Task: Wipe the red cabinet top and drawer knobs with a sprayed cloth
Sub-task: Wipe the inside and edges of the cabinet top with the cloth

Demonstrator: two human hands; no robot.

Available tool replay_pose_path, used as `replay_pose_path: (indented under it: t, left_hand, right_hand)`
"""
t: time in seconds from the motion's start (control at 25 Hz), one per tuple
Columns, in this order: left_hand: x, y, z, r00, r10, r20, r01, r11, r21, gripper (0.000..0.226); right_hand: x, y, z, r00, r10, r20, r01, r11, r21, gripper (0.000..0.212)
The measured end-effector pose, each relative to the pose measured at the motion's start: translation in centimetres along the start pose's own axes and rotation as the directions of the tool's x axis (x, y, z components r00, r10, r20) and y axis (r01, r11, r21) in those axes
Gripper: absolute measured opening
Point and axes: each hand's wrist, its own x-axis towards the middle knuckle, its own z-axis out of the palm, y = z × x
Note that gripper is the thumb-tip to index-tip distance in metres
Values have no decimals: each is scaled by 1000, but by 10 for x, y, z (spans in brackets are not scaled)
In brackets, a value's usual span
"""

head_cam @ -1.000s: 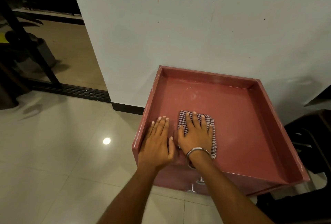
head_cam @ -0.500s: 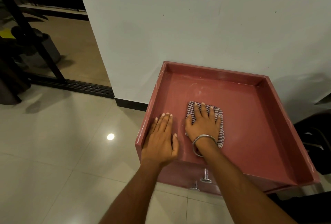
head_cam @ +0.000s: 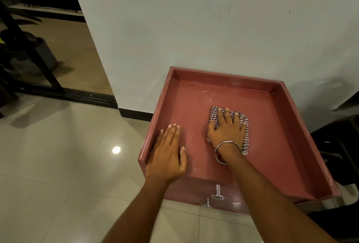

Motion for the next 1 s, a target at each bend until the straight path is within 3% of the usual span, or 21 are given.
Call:
replay_pose_path:
  t: [0.28,0.44,0.6,0.84,1.0]
  left_hand:
    - [0,-2,1,1000,-10,26,10,1000,-4,67]
    - [-1,-1,0,1000,-19,5,19,1000,-6,66]
    - [0,-1,1,1000,-16,7,16,1000,5,65]
    - [0,-2,2,1000,-14,6,14,1000,-1,63]
    - [0,-2,2,1000,-18,11,18,1000,-5,63]
  right_hand:
    - [9,-32,9,987,-154,34,153,988,19,59]
    - [26,0,3,997,-80,13,80,997,-6,58]
    - [29,-13,6,1000,-26,-1,26,1000,5,59]
    - [36,-44,13,987,-157,32,156,987,36,59]
    - [54,-16,8,994,-113,-2,113,993,15,58]
